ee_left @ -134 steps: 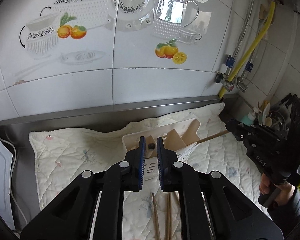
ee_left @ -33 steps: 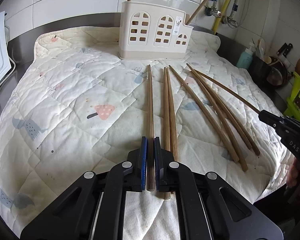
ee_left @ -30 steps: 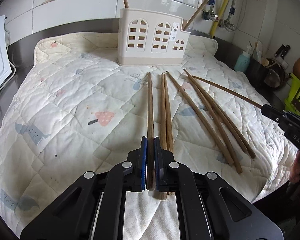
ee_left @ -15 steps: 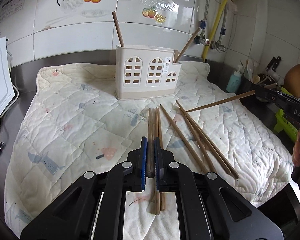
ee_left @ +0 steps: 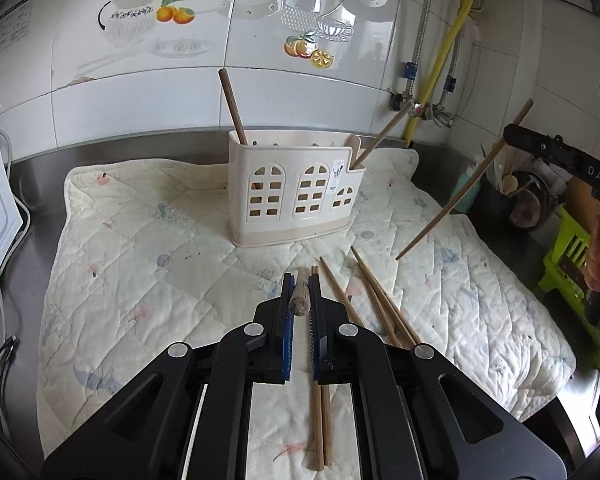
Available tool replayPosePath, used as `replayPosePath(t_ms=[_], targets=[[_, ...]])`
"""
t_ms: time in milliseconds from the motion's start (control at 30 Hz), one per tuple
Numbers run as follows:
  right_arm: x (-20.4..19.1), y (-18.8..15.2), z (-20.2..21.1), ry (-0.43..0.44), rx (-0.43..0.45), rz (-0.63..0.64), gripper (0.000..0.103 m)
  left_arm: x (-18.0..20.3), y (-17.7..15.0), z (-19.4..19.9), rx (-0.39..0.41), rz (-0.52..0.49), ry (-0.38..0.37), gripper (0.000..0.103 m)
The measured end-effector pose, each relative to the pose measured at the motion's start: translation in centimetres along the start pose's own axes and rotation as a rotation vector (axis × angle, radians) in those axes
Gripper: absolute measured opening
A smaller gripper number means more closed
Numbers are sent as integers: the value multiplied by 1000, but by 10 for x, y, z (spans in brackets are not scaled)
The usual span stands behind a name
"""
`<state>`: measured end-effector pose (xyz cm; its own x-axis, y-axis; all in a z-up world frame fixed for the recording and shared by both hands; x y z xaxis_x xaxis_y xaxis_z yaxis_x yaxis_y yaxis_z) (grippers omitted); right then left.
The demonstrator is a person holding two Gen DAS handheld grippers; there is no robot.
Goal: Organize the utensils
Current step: 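Lift both held chopsticks and carry them above the white holder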
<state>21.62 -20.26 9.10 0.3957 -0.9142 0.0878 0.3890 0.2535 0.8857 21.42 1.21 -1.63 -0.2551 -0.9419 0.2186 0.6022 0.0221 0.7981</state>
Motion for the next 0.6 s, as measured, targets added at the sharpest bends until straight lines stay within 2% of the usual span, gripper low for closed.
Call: replayPosePath(t_ms=[167, 433, 600], targets=[[20, 33, -13, -29, 22, -3, 6, 1, 26, -5, -1, -7, -9, 5], [49, 81, -36, -45, 88, -52, 6, 8, 70, -9, 40, -63, 16, 5], [56, 96, -61, -46, 87, -61, 6, 15, 92, -2, 84, -84, 6, 5]])
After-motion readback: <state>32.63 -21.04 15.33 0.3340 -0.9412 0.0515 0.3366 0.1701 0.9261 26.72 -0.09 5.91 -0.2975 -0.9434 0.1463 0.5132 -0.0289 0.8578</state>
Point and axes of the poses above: each gripper's, at about its wrist camera, not at the fingertips, and z roughly against the way its jaws point, x to its right, y to its top, the point moved 5 cm from there along -z, roughly the way its jaws point, and after that the axes turned 4 degrees about z, right-handed, at the moved point
